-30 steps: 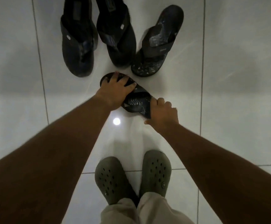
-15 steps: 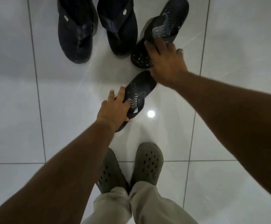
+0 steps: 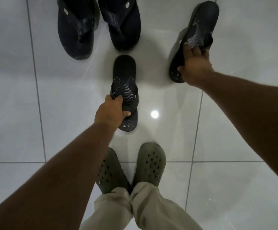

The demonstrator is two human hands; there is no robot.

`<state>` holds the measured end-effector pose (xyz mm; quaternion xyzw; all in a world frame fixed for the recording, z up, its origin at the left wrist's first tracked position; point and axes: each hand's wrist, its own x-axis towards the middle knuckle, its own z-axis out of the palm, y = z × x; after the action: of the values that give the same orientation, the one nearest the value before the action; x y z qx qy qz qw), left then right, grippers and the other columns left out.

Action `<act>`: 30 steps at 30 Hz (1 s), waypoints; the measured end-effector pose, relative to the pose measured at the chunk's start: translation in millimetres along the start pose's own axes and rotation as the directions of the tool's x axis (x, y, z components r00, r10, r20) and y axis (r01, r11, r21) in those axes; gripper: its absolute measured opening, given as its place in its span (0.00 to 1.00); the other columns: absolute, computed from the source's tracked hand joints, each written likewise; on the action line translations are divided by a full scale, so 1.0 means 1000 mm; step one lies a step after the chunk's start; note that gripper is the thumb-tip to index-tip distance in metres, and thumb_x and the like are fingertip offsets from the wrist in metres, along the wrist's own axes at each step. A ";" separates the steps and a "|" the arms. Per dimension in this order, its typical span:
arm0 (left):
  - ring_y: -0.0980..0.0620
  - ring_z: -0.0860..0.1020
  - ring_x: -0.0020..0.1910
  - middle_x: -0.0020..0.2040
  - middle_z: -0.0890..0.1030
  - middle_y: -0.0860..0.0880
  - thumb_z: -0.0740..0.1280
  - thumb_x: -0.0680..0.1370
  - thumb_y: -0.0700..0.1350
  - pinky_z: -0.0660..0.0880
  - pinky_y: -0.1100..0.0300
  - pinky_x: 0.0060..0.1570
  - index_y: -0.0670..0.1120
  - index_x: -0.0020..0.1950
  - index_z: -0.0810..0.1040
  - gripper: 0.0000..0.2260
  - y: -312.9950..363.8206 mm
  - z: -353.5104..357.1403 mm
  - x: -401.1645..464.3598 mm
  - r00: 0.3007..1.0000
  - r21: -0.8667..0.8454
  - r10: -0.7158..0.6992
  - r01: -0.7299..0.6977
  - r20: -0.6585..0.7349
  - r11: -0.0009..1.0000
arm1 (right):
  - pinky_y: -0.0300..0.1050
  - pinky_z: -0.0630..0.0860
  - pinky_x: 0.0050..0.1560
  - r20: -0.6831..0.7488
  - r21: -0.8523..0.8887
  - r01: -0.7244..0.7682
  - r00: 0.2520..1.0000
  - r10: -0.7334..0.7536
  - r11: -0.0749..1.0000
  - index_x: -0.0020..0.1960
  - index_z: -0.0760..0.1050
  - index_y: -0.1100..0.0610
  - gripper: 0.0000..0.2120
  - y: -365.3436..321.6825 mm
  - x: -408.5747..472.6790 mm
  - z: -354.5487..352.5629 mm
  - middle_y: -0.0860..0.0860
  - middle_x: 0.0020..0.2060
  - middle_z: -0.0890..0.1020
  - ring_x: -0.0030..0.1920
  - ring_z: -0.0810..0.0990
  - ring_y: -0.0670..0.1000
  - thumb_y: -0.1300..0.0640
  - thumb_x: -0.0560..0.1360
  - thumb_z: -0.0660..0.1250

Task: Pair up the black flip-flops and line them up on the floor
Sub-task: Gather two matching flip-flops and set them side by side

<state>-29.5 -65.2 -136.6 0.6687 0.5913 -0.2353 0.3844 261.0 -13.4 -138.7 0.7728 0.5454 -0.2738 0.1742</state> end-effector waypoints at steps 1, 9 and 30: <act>0.35 0.76 0.60 0.71 0.65 0.39 0.68 0.75 0.56 0.73 0.45 0.63 0.46 0.67 0.69 0.25 0.003 0.001 0.001 1.000 -0.004 0.003 -0.003 -0.007 1.000 | 0.68 0.58 0.72 0.000 -0.021 0.024 1.000 -0.024 0.999 0.79 0.47 0.55 0.39 0.001 -0.006 0.008 0.62 0.76 0.57 0.72 0.55 0.74 0.50 0.77 0.65; 0.33 0.74 0.64 0.80 0.47 0.44 0.70 0.75 0.53 0.70 0.43 0.67 0.49 0.74 0.64 0.30 0.033 0.000 0.006 0.998 -0.029 0.056 -0.057 -0.033 0.998 | 0.69 0.49 0.74 0.184 -0.056 0.293 0.943 -0.279 0.954 0.80 0.47 0.57 0.35 -0.018 -0.100 0.049 0.59 0.77 0.58 0.75 0.52 0.70 0.52 0.80 0.61; 0.44 0.74 0.49 0.76 0.62 0.47 0.70 0.74 0.46 0.72 0.54 0.57 0.43 0.62 0.77 0.17 0.041 -0.001 0.019 0.991 -0.025 0.119 -0.121 -0.060 0.992 | 0.61 0.64 0.70 0.306 0.351 -0.130 0.952 0.018 0.927 0.80 0.46 0.54 0.37 -0.015 -0.103 0.083 0.61 0.78 0.49 0.74 0.59 0.68 0.59 0.78 0.63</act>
<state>14.0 -53.0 -141.3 0.7042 0.5642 -0.1837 0.3899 201.4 -131.7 -140.5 0.7619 0.4223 -0.4769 0.1170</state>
